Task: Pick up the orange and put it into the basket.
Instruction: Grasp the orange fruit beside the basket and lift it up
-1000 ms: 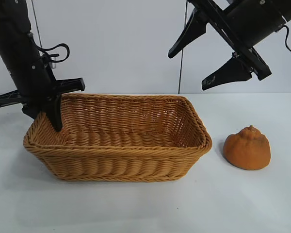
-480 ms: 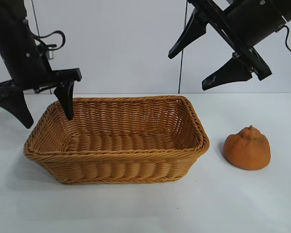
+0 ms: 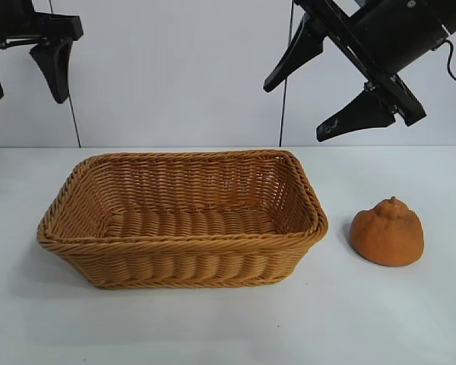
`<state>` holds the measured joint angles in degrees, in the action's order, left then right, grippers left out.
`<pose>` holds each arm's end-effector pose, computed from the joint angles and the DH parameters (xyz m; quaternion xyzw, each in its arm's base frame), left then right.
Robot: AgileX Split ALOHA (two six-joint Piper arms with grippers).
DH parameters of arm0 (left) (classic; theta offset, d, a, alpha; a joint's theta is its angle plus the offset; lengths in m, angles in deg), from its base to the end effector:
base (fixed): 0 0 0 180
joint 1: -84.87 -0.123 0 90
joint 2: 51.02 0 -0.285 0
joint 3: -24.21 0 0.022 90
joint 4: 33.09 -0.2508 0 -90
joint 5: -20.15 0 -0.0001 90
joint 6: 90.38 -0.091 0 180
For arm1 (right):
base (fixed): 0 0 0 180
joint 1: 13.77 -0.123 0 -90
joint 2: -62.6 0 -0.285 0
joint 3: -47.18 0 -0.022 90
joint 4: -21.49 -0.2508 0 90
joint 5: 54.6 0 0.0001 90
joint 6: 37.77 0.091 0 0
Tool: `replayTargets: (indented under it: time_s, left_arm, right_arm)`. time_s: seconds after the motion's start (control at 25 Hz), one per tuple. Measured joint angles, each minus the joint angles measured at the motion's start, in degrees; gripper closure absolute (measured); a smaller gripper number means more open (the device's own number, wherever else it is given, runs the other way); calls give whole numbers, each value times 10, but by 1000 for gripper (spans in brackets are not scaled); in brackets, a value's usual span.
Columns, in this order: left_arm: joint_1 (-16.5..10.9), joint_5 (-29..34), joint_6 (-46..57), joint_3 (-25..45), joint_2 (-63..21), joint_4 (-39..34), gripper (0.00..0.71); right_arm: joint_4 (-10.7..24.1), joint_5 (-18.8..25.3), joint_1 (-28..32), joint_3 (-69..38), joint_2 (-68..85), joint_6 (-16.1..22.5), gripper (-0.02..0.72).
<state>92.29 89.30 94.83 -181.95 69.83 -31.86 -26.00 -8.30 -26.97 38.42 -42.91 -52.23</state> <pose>0.4194 -0.0565 0.2817 0.0167 0.9899 -0.0259 0.1385 0.3324 0.1278 0.2482 0.0029 0.9299 0.3322 0.1581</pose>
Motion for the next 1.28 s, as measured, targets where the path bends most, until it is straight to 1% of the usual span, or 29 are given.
replayTargets:
  time_s: [0.16, 0.24, 0.32, 0.44, 0.56, 0.68, 1.04, 1.2, 1.28]
  left_arm:
    - [-41, 3, -3, 0, -9, -4, 137]
    - [-54, 3, -4, 2, -21, -6, 137]
    - [-57, 3, -7, 14, -42, -6, 137]
    - [-57, 3, -21, 63, -88, -2, 137]
    - [-56, 3, -34, 142, -152, -1, 137]
    - [-56, 3, -45, 236, -230, -4, 137]
    - [-56, 3, -52, 511, -513, -3, 137]
    - [-56, -32, -52, 624, -637, -3, 137]
    - [-56, -46, -52, 670, -693, -3, 137]
  right_arm:
    - [3, 0, 0, 0, 0, 0, 156]
    - [5, 0, 0, 0, 0, 0, 156]
    - [6, 0, 0, 0, 0, 0, 156]
    - [8, 0, 0, 0, 0, 0, 156]
    - [8, 1, 0, 0, 0, 0, 156]
    - [8, 1, 0, 0, 0, 0, 156]
    - [8, 1, 0, 0, 0, 0, 156]
    - [8, 1, 0, 0, 0, 0, 156]
    - [8, 1, 0, 0, 0, 0, 156]
